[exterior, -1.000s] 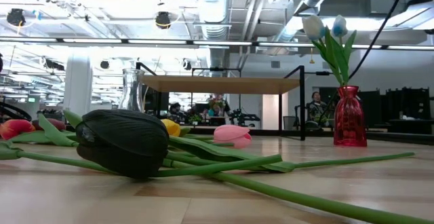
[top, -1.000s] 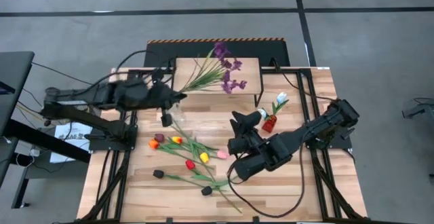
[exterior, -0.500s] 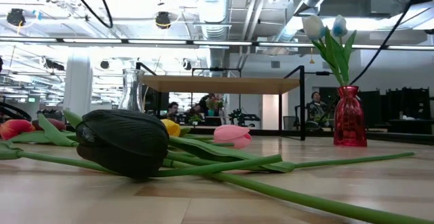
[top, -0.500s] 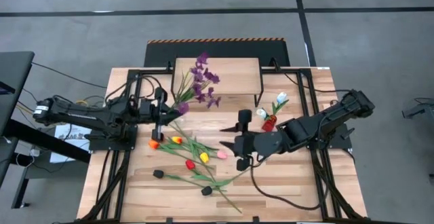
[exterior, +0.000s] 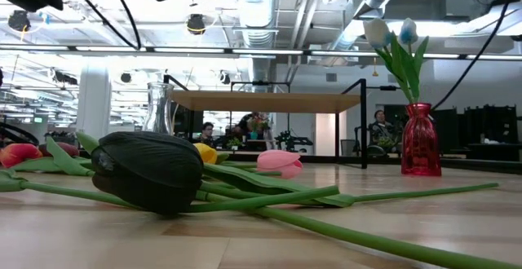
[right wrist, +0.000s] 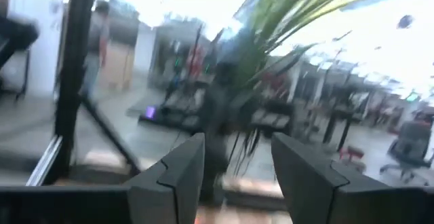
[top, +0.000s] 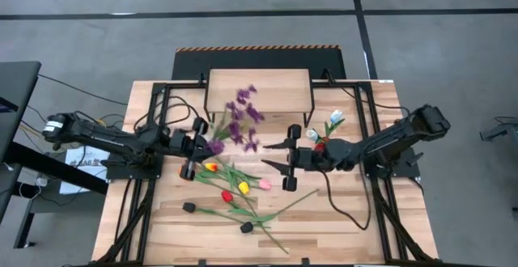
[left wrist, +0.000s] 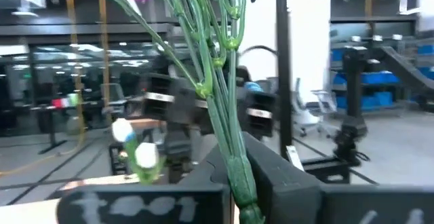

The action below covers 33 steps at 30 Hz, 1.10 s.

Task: Pick and place flowers into a vace then onto a shelf
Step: Put the violet flowers into the red vase

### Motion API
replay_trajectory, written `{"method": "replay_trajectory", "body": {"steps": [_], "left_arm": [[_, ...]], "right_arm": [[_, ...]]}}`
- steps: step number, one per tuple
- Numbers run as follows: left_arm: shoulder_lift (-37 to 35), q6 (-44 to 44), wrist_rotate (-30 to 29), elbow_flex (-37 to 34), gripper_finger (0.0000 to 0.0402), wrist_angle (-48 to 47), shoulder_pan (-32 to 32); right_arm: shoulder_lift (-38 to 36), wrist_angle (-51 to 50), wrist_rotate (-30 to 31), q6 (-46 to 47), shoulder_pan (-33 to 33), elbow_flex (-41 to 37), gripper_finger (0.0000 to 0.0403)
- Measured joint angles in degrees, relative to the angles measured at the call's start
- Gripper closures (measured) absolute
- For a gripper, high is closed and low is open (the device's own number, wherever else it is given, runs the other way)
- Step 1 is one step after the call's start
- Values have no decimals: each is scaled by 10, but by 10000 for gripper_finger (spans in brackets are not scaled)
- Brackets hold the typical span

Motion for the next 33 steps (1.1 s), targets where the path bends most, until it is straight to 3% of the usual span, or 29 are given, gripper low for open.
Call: {"method": "replay_trajectory", "body": {"steps": [3, 15, 22, 33], "left_arm": [[53, 1, 11, 0, 401, 59, -11], [268, -31, 43, 24, 401, 304, -14], [341, -57, 78, 67, 401, 337, -14], [351, -55, 81, 76, 402, 322, -14]], "right_arm": [[27, 49, 1, 0, -3, 3, 230], [117, 51, -24, 0, -4, 86, 194], [133, 50, -25, 0, -4, 115, 163], [130, 67, -56, -3, -3, 116, 171]]}}
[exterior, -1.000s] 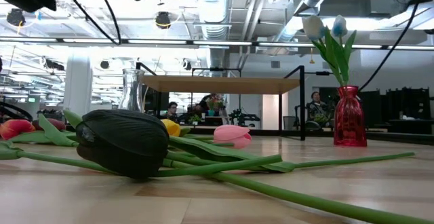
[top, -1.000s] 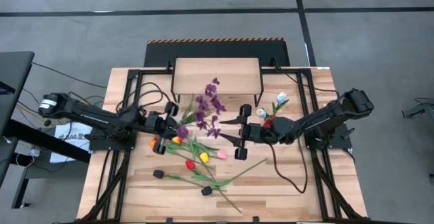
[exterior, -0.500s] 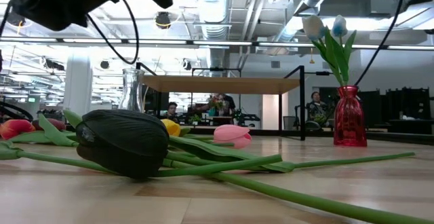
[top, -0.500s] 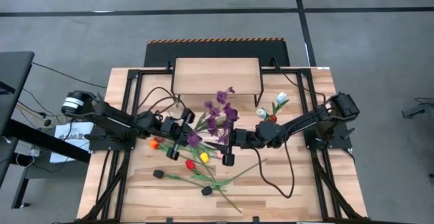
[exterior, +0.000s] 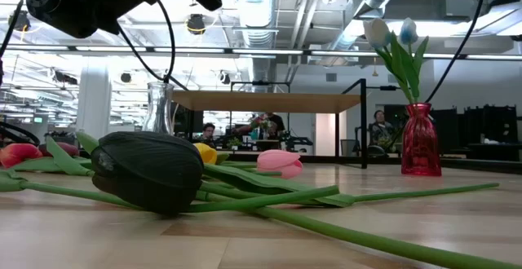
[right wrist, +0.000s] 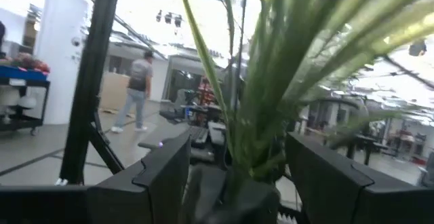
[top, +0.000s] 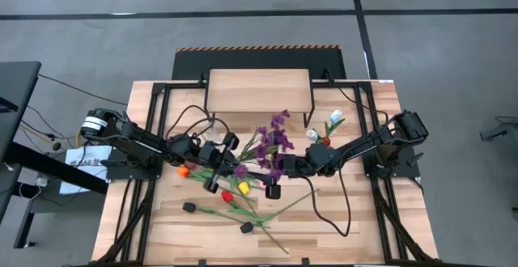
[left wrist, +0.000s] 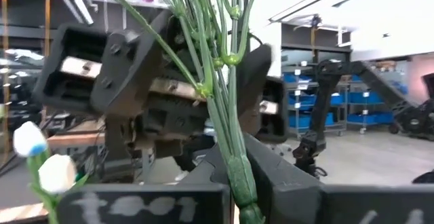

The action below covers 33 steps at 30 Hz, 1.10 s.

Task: Pick and place flowers into a vace then onto a shelf
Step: Put the violet flowers into the red vase

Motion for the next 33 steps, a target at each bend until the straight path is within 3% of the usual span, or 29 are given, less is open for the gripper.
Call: {"method": "replay_trajectory", "body": {"steps": [12, 28, 33], "left_arm": [[0, 4, -31, 0, 402, -17, 0], [0, -5, -49, 0, 402, -21, 0], [0, -5, -49, 0, 401, -21, 0]], "right_arm": [[1, 5, -66, -2, -8, 22, 189], [1, -21, -69, 4, -24, 32, 273], [1, -29, -69, 22, -29, 32, 281]]}}
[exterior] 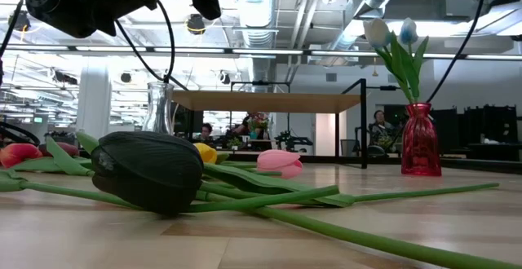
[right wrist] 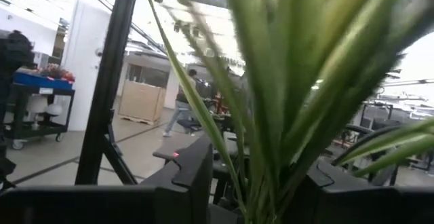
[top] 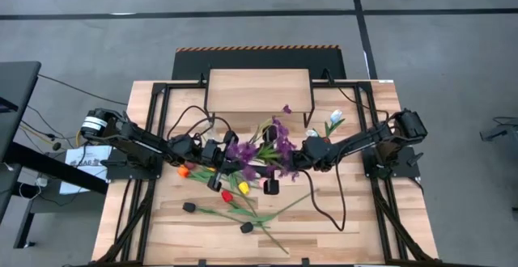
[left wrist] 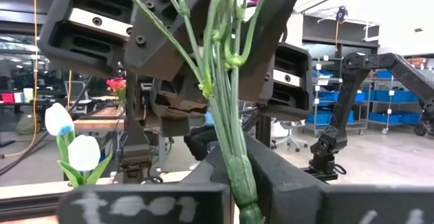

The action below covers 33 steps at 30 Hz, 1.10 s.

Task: Pick and place flowers into a vace then onto a shelf
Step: Put the violet flowers into the red vase

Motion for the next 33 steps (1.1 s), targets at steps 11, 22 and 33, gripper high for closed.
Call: {"method": "replay_trajectory", "body": {"steps": [11, 22, 33], "left_arm": [[0, 1, -2, 0, 401, -4, 0], [0, 4, 0, 0, 401, -5, 0], [0, 4, 1, 0, 401, -11, 0]], "right_arm": [[0, -25, 17, 17, -3, 0, 232], [1, -34, 58, -3, 6, 0, 192], [1, -88, 74, -4, 22, 0, 215]]}}
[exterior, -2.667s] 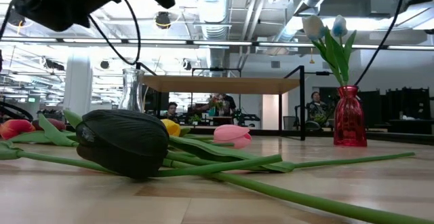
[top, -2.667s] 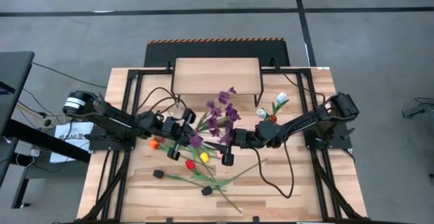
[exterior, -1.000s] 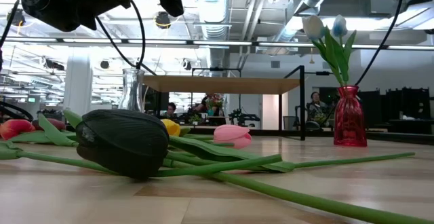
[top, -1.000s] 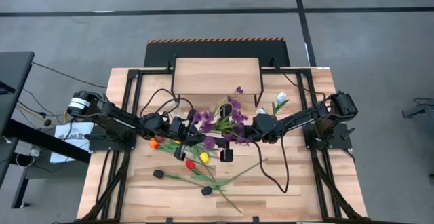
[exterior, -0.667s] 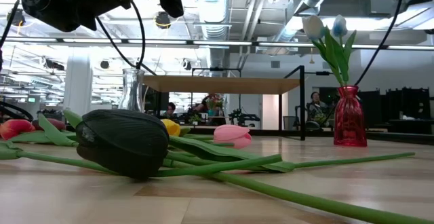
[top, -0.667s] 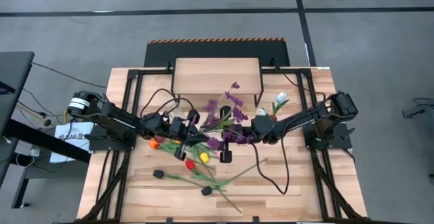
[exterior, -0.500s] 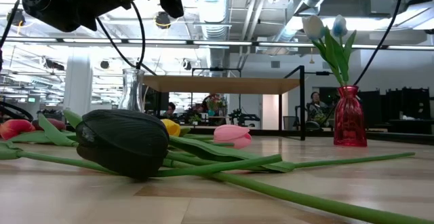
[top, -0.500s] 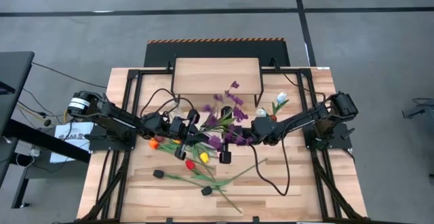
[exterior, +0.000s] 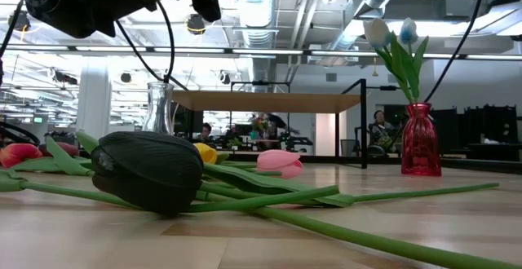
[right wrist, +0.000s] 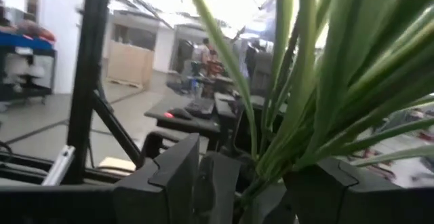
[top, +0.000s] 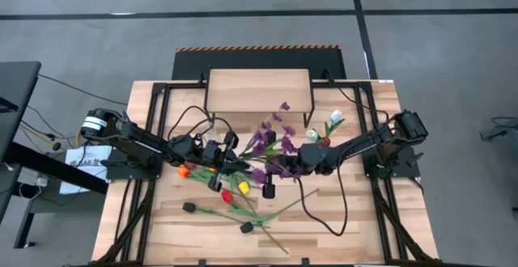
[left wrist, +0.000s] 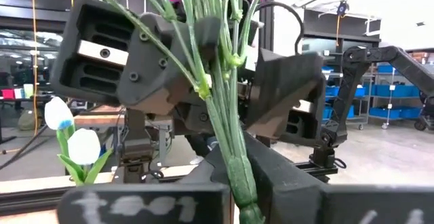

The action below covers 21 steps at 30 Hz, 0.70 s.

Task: Pick and place flowers into a vace then onto a shelf
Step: Put the violet flowers into the red vase

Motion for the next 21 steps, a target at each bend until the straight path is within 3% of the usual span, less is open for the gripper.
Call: {"method": "replay_trajectory", "body": {"steps": [9, 21], "left_arm": [[0, -4, -8, 0, 401, -3, 0], [0, -4, -3, 0, 401, -3, 0]], "right_arm": [[-2, -36, 81, -21, 4, 0, 216], [-9, -54, 139, -36, 15, 0, 220]]}}
